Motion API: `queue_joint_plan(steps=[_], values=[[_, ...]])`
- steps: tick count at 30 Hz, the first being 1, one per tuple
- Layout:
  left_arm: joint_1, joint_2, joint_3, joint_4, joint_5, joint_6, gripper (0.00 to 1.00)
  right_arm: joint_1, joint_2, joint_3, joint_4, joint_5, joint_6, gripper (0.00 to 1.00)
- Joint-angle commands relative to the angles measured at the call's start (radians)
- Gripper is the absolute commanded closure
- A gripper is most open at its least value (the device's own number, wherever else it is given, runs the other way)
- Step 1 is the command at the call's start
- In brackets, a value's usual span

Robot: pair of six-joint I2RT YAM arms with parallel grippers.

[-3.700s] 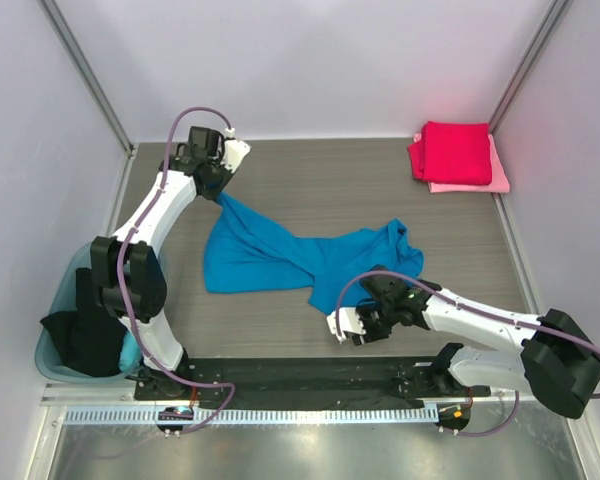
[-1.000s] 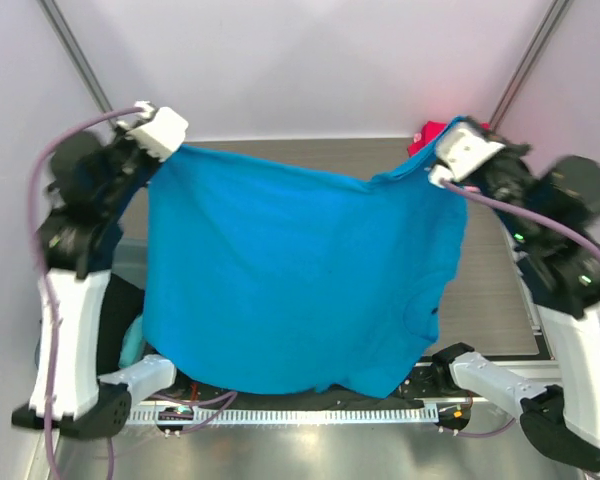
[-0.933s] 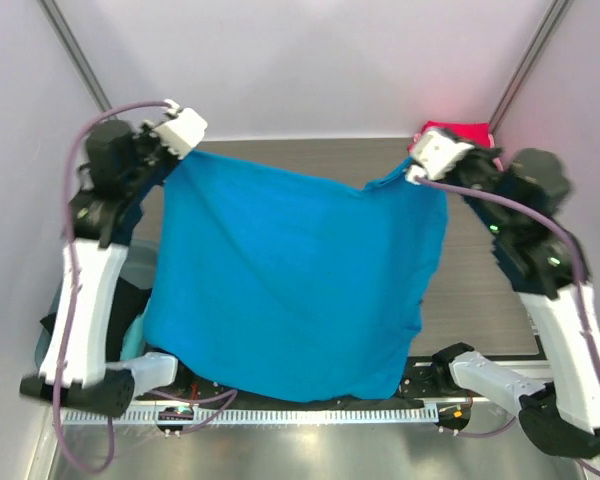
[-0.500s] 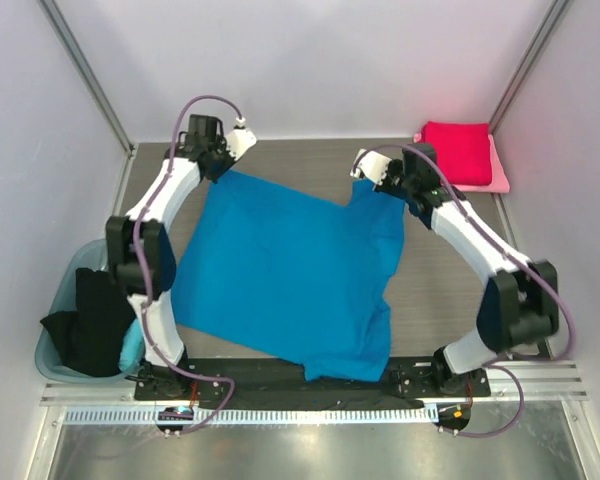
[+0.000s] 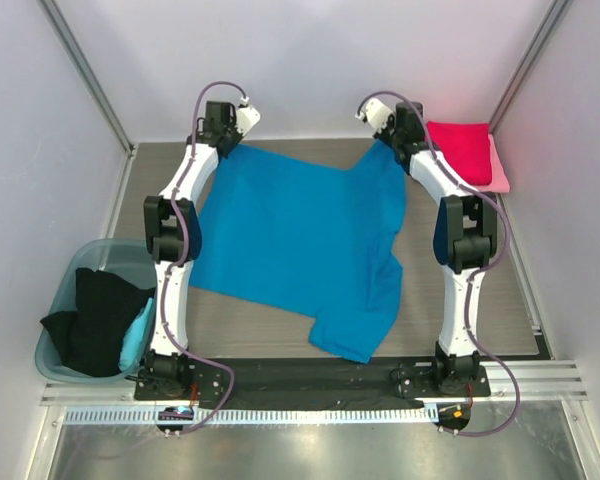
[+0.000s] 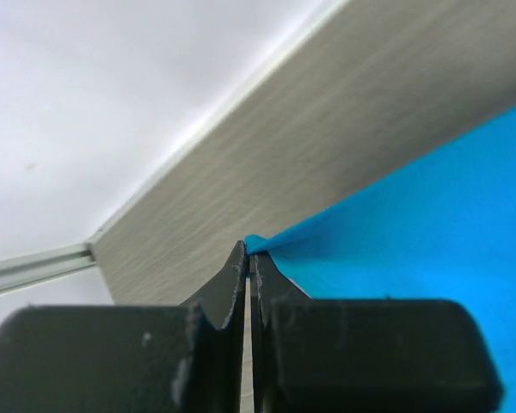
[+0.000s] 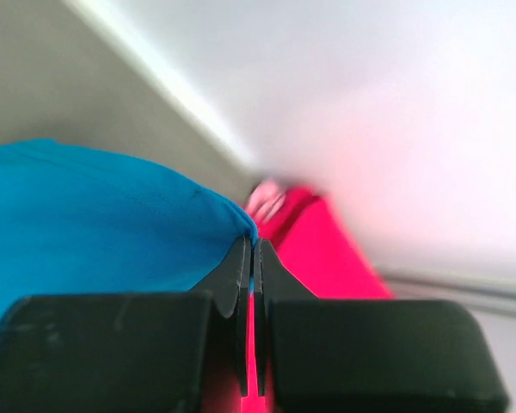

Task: Fold and stack the t-shirts
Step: Flatten the tshirt out

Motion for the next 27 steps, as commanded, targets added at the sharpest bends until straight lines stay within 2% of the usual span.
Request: queue_joint_plan(steps=[1,8,13,16,18,22,27], values=[[0.008,-0.007,0.059,0.147,-0.086,-0.032,1.0,0.002,0.077,0.192,0.08,0.016,0.032,0.99],[0.007,0.04,0.069,0.273,-0.17,0.025,1.0,-0.003,0.259,0.407,0.079,0.034,0.065,0.99],[-0.004,-0.065,0.051,0.272,-0.164,-0.024,1.0,-0.002,0.171,0.406,0.086,0.027,0.117,0.99],[-0.001,-0.18,0.042,0.197,-0.144,-0.087,1.0,-0.006,0.064,0.343,0.086,0.034,0.108,0.99],[0.004,-0.246,0.028,0.105,-0.08,-0.116,1.0,-0.009,-0.043,0.279,0.085,0.034,0.131,0.99],[0.007,-0.453,-0.117,-0.001,0.026,-0.15,1.0,-0.007,-0.247,0.217,-0.027,-0.013,0.232,0.99],[0.007,-0.761,-0.314,-0.043,0.064,-0.184,1.0,0.025,-0.522,0.065,-0.142,-0.029,0.266,0.99]])
